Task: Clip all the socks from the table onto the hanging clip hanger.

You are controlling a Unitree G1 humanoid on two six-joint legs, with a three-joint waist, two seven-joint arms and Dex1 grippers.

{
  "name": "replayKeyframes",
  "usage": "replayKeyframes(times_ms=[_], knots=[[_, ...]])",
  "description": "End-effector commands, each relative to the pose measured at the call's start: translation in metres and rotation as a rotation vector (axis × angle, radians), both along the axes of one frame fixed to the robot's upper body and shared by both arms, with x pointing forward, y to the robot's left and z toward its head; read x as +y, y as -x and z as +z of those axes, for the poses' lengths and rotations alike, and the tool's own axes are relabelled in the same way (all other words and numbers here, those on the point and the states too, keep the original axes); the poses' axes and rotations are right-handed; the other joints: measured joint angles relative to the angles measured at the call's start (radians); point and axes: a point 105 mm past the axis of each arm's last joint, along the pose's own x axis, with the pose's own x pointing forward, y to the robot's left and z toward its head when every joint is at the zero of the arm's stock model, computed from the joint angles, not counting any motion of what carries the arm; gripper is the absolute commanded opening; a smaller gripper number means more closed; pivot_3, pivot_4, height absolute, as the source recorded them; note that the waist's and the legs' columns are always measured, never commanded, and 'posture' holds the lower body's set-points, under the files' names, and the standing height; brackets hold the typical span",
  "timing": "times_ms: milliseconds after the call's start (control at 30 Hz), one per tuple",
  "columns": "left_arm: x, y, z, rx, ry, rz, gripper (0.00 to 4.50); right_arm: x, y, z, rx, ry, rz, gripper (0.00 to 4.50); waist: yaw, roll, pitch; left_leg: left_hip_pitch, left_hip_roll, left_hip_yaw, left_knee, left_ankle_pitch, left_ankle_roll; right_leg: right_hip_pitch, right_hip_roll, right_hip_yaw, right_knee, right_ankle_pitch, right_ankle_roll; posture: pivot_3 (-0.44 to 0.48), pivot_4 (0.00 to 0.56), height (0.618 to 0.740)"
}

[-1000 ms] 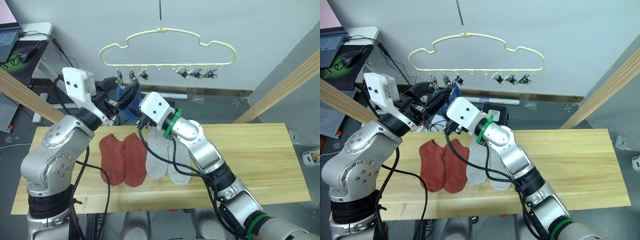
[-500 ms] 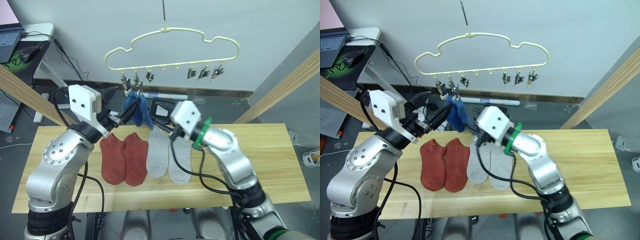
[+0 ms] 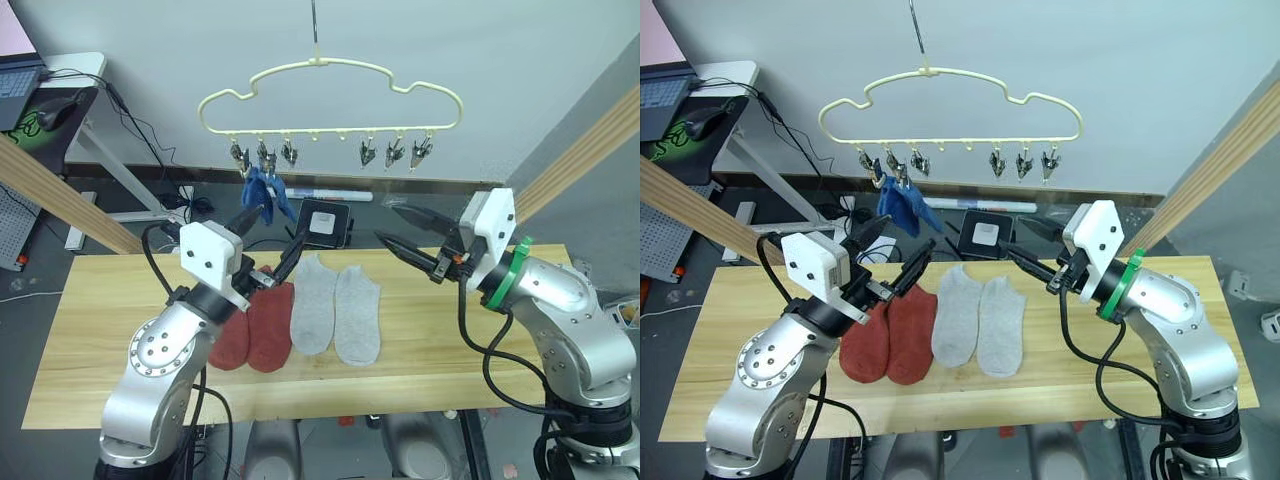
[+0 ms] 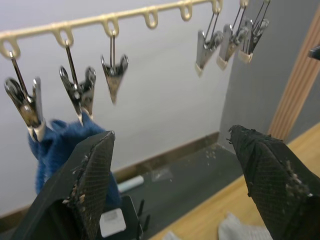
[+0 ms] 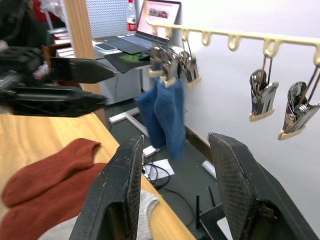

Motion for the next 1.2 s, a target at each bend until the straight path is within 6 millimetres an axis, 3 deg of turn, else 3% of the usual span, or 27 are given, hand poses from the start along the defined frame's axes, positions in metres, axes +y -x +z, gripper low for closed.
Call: replayKeyframes(times_ms=[33, 167, 333, 867, 1067, 1200], knots=[[-0.002, -0.002, 0.007, -0.051, 0.043, 0.037, 3.96, -0.002, 0.011, 0.010, -0.040, 0.006, 0.018, 2.12, -0.002, 0.000, -0.001, 0.000, 0.000, 0.000, 0.000, 0.000, 0.000, 0.000, 0.000, 0.000, 0.000, 0.000, 0.000, -0.167, 0.321, 0.740], [-0.005, -0.006, 0.006, -0.064, 0.075, 0.060, 3.96, -0.006, 0.011, 0.010, -0.034, 0.019, 0.001, 2.12, -0.007, -0.001, -0.001, 0.000, 0.000, 0.001, 0.001, 0.000, 0.001, 0.000, 0.000, 0.001, 0.000, 0.001, 0.002, -0.175, 0.326, 0.740], [-0.011, -0.013, 0.004, -0.071, 0.115, 0.060, 2.81, -0.005, 0.012, 0.011, -0.031, 0.024, 0.000, 2.16, -0.012, -0.001, -0.001, 0.000, 0.000, 0.001, 0.001, 0.001, 0.001, 0.000, 0.000, 0.001, 0.000, 0.001, 0.002, -0.180, 0.330, 0.740], [-0.016, -0.046, 0.010, -0.114, 0.173, 0.098, 2.81, -0.007, 0.012, 0.014, -0.037, 0.047, -0.009, 2.16, -0.024, -0.001, -0.001, 0.001, -0.001, 0.000, 0.001, 0.001, 0.002, 0.002, 0.000, 0.001, 0.000, 0.002, 0.002, -0.214, 0.340, 0.740], [-0.015, -0.052, 0.011, -0.130, 0.173, 0.110, 1.39, -0.008, 0.012, 0.014, -0.033, 0.053, -0.013, 2.16, -0.026, -0.001, -0.001, 0.001, -0.001, 0.000, 0.002, 0.001, 0.002, 0.002, 0.000, 0.001, -0.001, 0.002, 0.002, -0.217, 0.343, 0.740], [-0.016, -0.055, 0.012, -0.130, 0.173, 0.112, 1.39, -0.008, 0.011, 0.013, -0.031, 0.056, -0.014, 2.16, -0.026, -0.001, -0.001, 0.001, -0.001, 0.000, 0.002, 0.001, 0.002, 0.002, 0.000, 0.001, -0.001, 0.002, 0.002, -0.218, 0.345, 0.740]])
